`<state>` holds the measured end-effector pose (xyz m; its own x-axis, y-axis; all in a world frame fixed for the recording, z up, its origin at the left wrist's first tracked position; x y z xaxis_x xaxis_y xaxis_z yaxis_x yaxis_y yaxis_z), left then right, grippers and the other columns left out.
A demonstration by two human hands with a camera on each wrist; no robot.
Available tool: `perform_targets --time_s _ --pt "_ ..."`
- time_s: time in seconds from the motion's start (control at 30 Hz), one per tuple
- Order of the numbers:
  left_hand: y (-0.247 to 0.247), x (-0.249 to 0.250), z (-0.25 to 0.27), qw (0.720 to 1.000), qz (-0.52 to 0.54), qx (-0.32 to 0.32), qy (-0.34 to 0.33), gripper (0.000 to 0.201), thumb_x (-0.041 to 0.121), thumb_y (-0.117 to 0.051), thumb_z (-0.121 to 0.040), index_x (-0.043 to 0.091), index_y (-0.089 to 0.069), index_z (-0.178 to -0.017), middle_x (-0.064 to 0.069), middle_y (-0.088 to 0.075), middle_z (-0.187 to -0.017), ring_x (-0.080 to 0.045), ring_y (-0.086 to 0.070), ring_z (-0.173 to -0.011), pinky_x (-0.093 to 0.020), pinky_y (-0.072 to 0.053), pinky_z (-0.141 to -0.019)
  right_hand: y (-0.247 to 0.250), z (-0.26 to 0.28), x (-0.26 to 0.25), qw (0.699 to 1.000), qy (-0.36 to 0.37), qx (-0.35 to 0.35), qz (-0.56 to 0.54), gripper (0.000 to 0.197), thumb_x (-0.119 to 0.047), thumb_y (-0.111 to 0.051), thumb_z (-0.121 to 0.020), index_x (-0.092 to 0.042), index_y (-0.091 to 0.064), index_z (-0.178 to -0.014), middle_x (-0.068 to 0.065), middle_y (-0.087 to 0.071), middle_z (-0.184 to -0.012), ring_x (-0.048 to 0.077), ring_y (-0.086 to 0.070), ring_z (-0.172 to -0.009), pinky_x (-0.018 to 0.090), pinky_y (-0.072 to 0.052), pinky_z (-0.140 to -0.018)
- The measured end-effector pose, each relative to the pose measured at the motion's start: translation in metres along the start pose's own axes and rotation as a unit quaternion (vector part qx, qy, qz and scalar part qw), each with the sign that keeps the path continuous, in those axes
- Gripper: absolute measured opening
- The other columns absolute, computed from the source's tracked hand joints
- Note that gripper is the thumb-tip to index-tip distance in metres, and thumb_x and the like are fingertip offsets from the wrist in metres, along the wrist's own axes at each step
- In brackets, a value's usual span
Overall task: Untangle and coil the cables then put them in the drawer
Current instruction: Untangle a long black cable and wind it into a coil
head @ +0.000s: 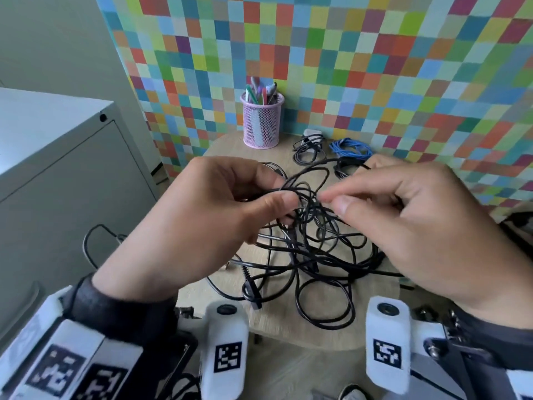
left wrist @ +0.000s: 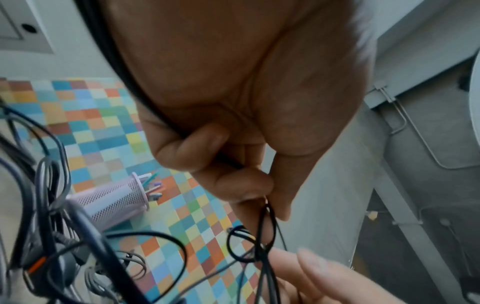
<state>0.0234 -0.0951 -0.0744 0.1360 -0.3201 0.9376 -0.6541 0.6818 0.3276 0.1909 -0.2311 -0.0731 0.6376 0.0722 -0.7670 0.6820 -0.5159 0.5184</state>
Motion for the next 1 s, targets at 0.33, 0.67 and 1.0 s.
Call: perform_targets --time_s 0.33,0.67,1.0 --pt "0.000 -0.004 -0.001 0.991 0.106 -0.077 0.002 0.017 0.013 -0.085 -0.071 0.014 -0.074 -0.084 -0.003 -0.079 -0.085 -0.005 -0.066 -0.063 -0.012 -0.047 -0.054 -0.013 -0.001 -0.006 0.999 -0.008 0.022 0.028 0.007 -0.034 -0.077 -0.081 -0.031 -0.075 -0.075 -0.019 -0.060 -0.067 0.005 -0.052 -0.054 0.010 -0.035 -0.054" --pt "0.007 -0.004 -0.001 0.997 0.068 -0.040 0.004 0.022 -0.002 -0.075 -0.087 0.016 -0.077 -0.100 -0.004 -0.081 -0.092 -0.012 -0.076 -0.087 -0.016 -0.057 -0.075 -0.017 0.000 0.002 0.999 -0.021 0.026 0.014 0.012 -0.031 -0.070 -0.091 -0.026 -0.069 -0.079 0.005 -0.057 -0.055 0.030 -0.050 -0.051 0.040 -0.043 -0.048" --pt "0.004 -0.003 -0.001 0.998 -0.053 0.035 -0.029 0.010 0.018 -0.071 -0.095 0.026 -0.076 -0.094 0.009 -0.079 -0.080 -0.029 -0.070 -0.076 -0.041 -0.056 -0.075 -0.015 -0.002 0.009 0.999 -0.036 0.003 0.013 0.016 -0.013 -0.077 -0.087 -0.029 -0.072 -0.086 -0.017 -0.071 -0.084 0.013 -0.034 -0.045 0.017 -0.032 -0.045"
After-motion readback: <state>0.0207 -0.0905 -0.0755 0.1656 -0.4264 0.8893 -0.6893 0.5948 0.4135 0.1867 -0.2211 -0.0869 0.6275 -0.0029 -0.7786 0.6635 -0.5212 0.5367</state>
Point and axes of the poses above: each hand's wrist, its own z-axis away from the middle knuckle, its own y-axis out of the back of the hand, x = y × z, the point moved 2 cm from there along -z, towards the middle knuckle
